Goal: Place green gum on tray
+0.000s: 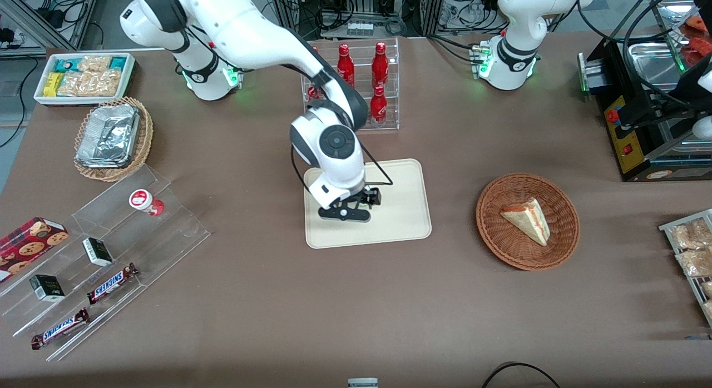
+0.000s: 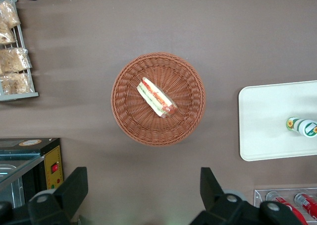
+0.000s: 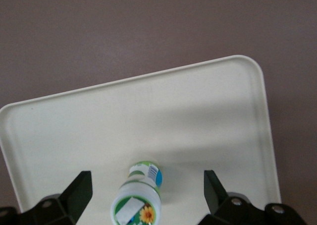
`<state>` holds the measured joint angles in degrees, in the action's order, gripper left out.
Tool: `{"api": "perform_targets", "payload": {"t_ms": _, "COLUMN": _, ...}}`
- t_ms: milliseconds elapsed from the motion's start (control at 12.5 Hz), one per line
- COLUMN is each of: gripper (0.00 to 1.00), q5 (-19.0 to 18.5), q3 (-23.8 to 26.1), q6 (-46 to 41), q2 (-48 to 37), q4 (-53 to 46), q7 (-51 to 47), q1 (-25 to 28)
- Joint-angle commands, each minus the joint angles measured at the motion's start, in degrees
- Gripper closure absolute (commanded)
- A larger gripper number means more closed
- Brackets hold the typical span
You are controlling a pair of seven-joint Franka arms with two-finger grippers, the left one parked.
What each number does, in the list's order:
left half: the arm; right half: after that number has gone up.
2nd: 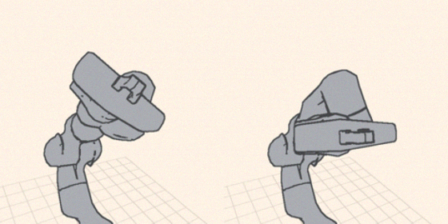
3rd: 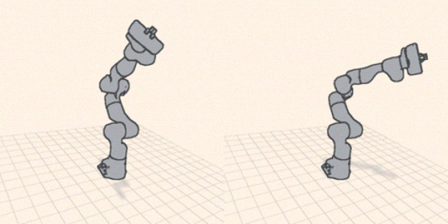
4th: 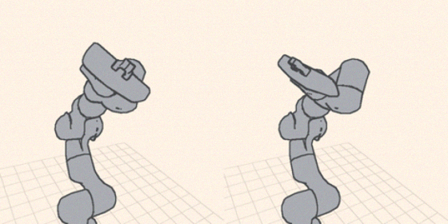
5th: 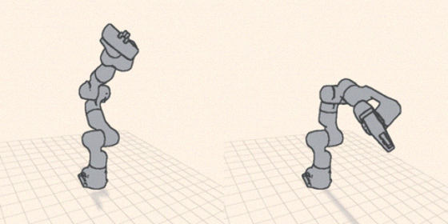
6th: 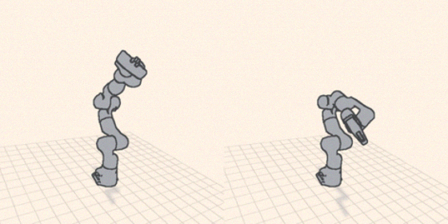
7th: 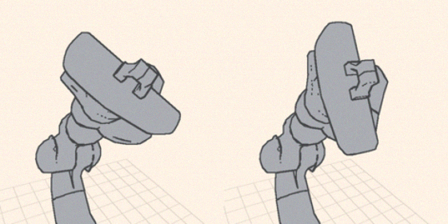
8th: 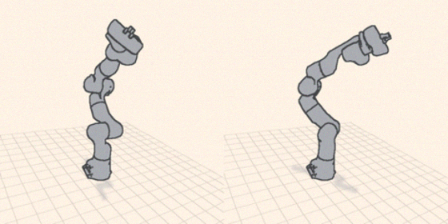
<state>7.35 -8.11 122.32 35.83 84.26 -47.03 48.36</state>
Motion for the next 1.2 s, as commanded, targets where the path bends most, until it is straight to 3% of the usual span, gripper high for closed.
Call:
{"api": "perform_targets", "payload": {"t_ms": 0, "gripper": 0.0, "q5": 1.5, "q3": 0.3, "q6": -10.4, "q2": -11.5, "q4": 3.7, "q7": 3.2, "q1": -3.2}}
{"api": "perform_targets", "payload": {"t_ms": 160, "gripper": 0.0, "q5": 1.5, "q3": 0.2, "q6": -18.5, "q2": -18.2, "q4": 4.9, "q7": 7.1, "q1": -5.8}}
{"api": "perform_targets", "payload": {"t_ms": 640, "gripper": 0.0, "q5": 0.2, "q3": -0.1, "q6": -35.9, "q2": -37.1, "q4": 11.3, "q7": 23.6, "q1": -20.6}}
{"api": "perform_targets", "payload": {"t_ms": 1120, "gripper": 0.0, "q5": -2.4, "q3": 1.1, "q6": -41.5, "q2": -45.4, "q4": 14.9, "q7": 37.7, "q1": -38.0}}
